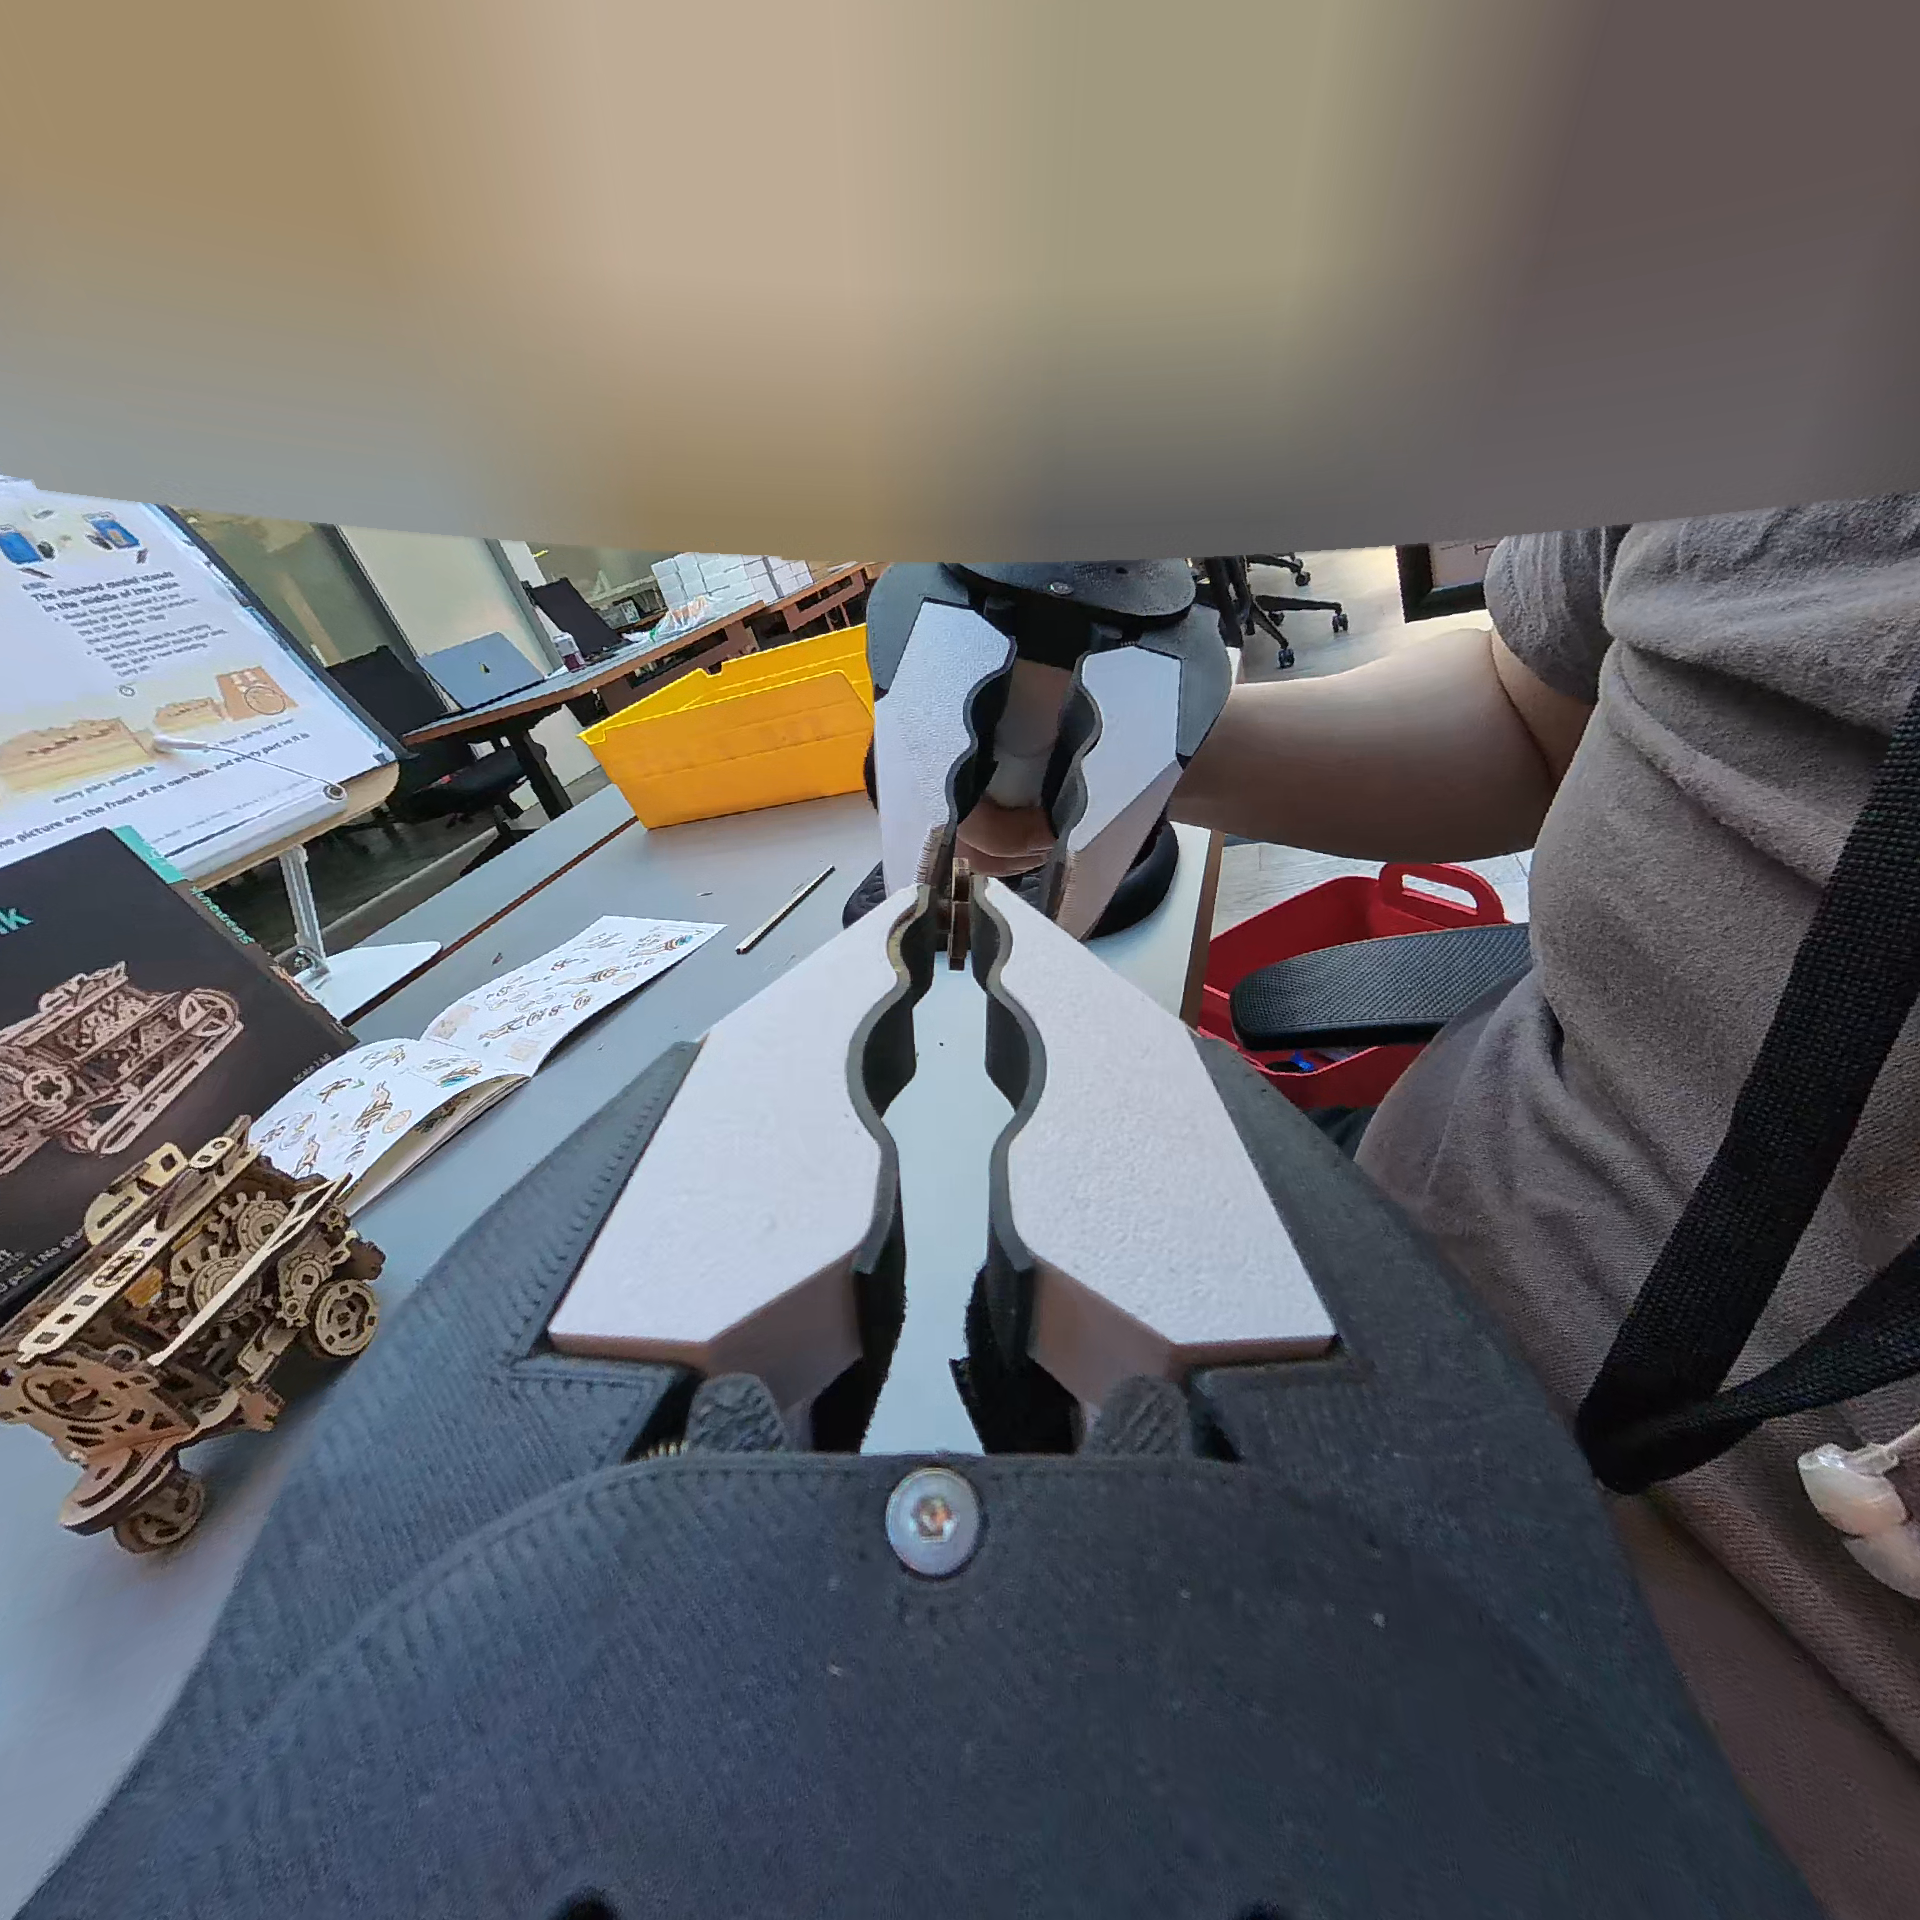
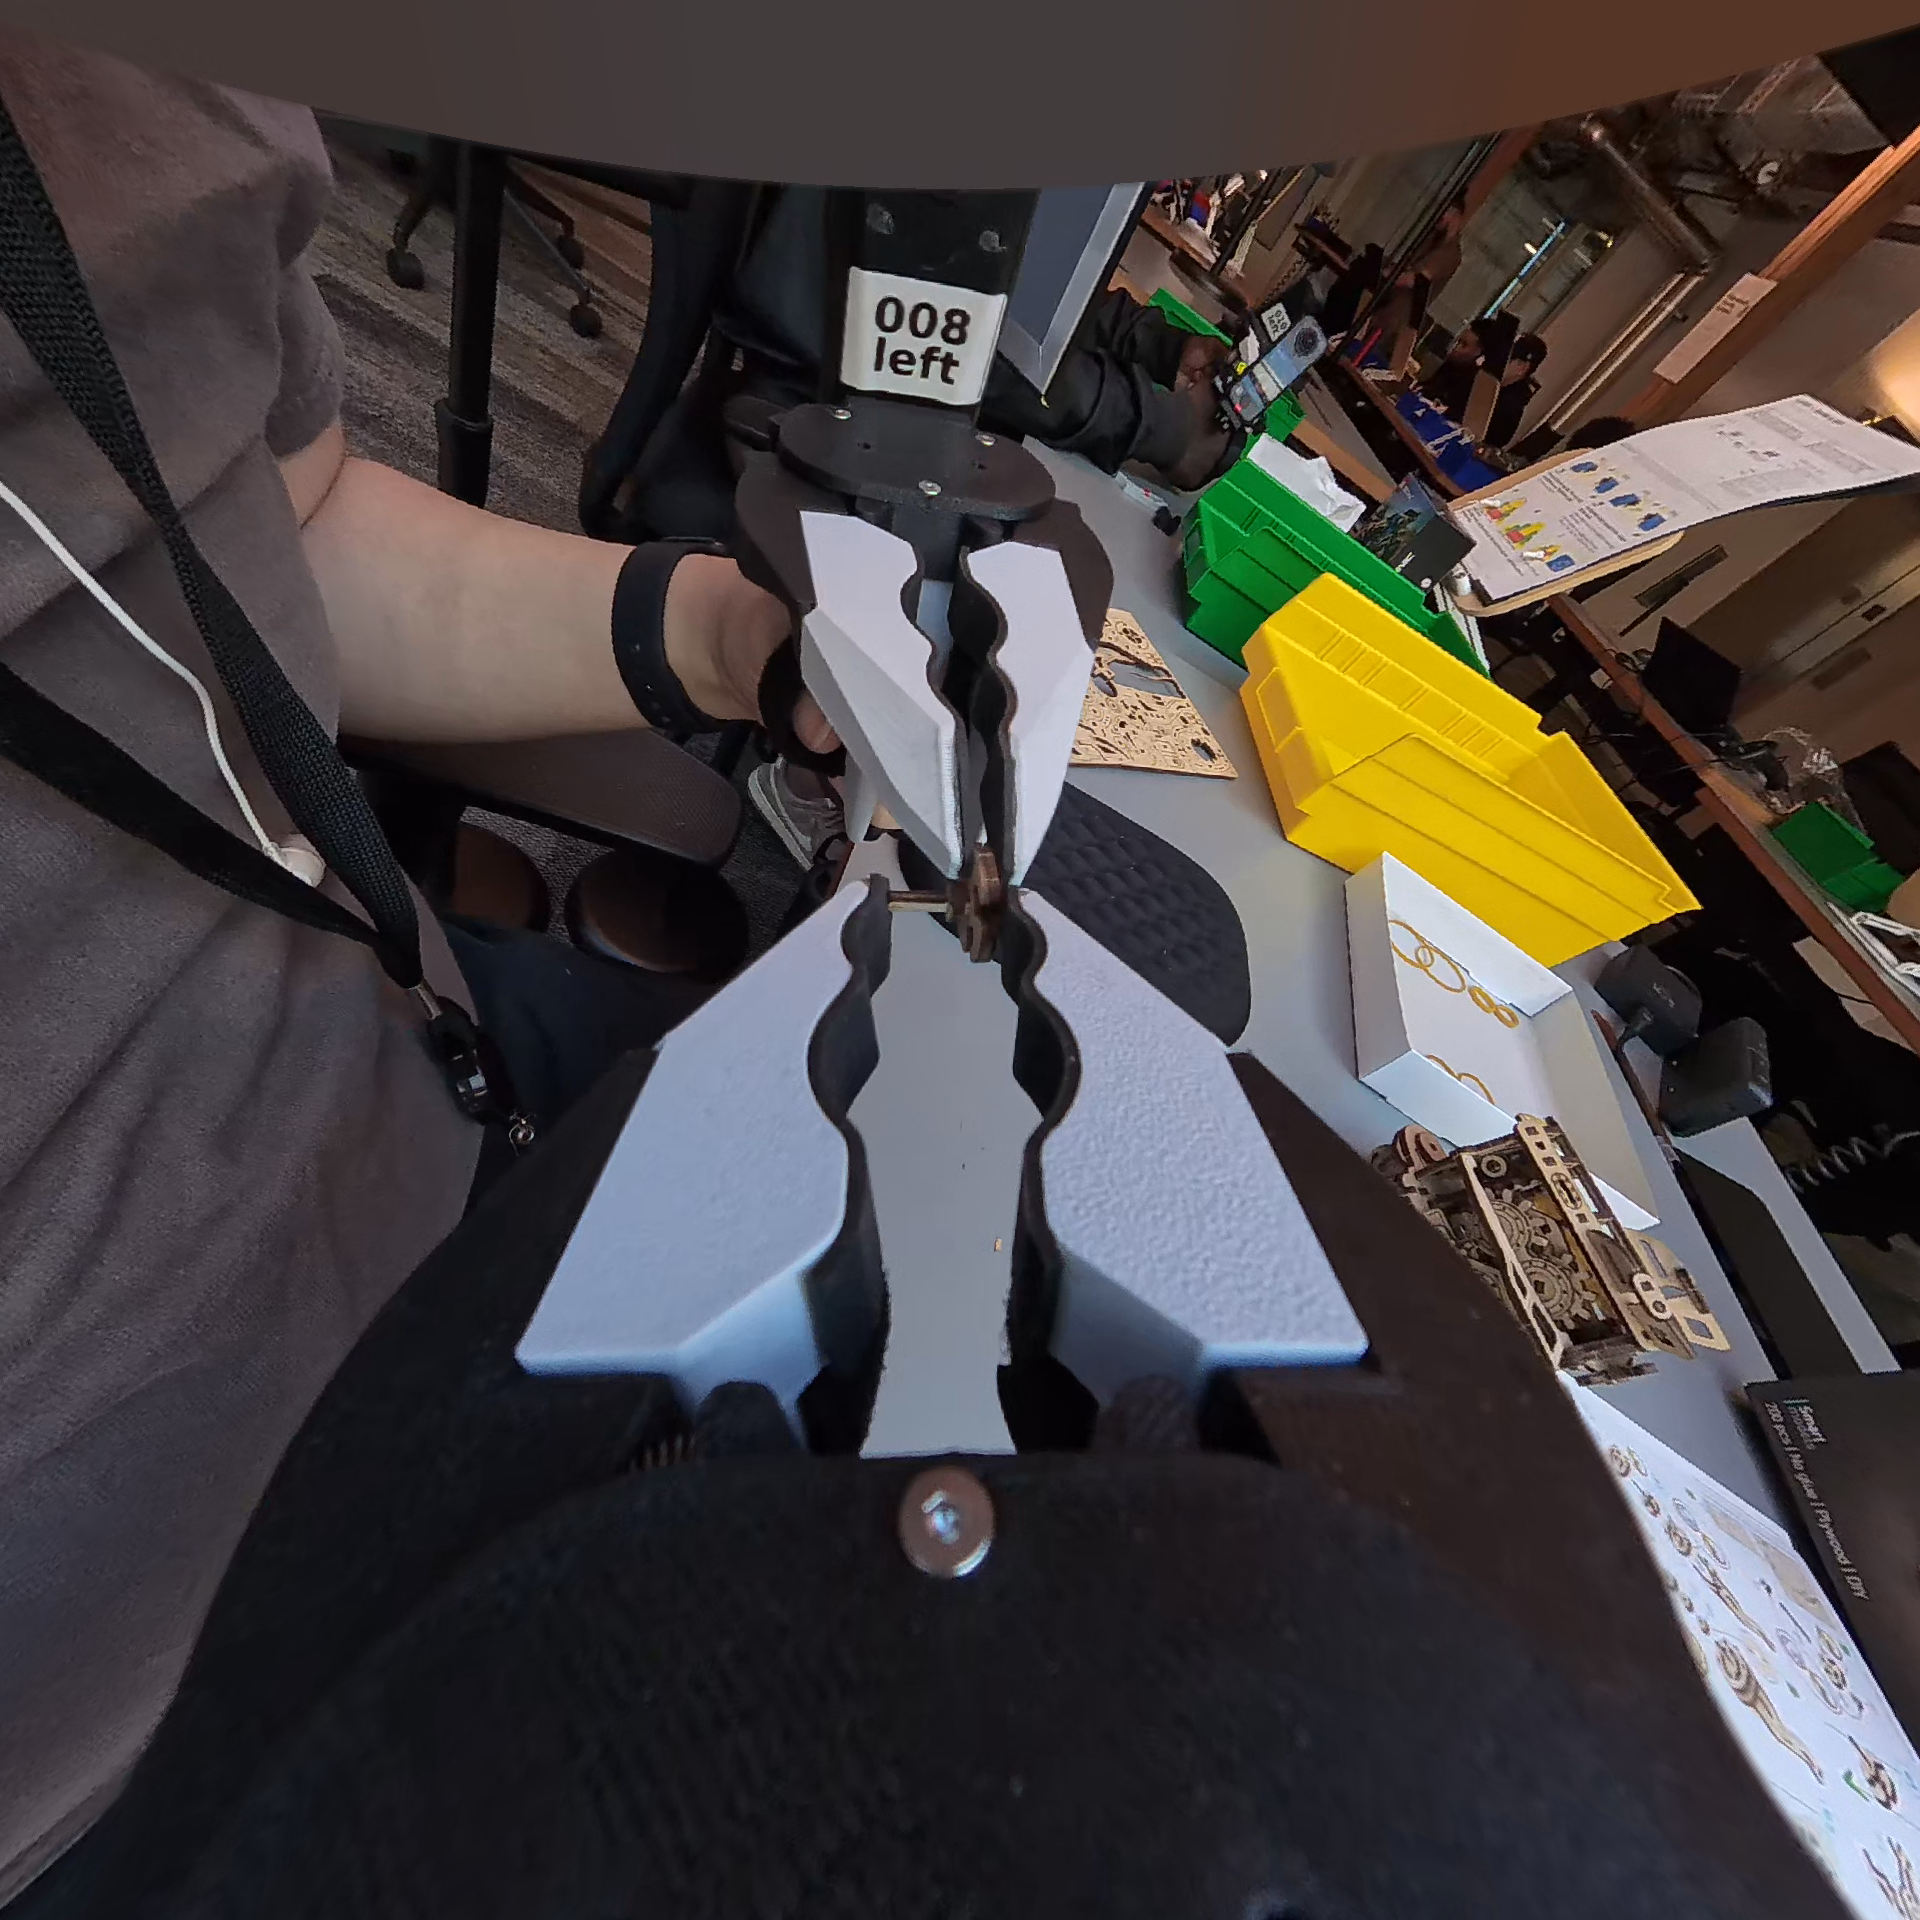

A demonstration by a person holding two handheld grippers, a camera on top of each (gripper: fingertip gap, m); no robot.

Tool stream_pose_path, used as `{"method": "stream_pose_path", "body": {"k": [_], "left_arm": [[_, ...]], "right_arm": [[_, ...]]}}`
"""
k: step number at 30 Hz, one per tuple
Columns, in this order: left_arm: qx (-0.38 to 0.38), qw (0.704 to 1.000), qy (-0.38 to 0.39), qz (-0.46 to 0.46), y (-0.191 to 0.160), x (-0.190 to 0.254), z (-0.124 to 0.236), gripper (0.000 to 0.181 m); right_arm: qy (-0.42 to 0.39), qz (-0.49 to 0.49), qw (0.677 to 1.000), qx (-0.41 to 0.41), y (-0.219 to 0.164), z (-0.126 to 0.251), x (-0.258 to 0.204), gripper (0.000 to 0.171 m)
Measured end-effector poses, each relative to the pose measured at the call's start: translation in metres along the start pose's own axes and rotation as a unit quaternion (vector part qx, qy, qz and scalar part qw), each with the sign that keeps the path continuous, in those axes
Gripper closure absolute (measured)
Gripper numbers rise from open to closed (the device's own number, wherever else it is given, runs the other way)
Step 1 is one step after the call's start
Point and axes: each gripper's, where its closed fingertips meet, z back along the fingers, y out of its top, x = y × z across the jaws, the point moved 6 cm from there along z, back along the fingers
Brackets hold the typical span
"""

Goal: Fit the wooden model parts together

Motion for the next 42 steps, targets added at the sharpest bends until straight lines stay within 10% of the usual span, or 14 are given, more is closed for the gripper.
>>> {"method": "stream_pose_path", "body": {"k": [25,31,42], "left_arm": [[-0.004,0.979,-0.008,0.206,-0.023,-0.026,-0.003,0.18],[0.031,0.936,0.124,0.327,-0.043,-0.057,0.0,0.181],[-0.002,0.916,0.322,0.24,-0.051,-0.063,-0.008,0.181]], "right_arm": [[-0.034,-0.109,0.993,0.02,-0.027,-0.002,0.017,0.151],[-0.155,-0.209,0.966,0.004,-0.046,0.004,0.042,0.135],[-0.249,-0.278,0.927,-0.003,-0.055,-0.018,0.051,0.158]]}}
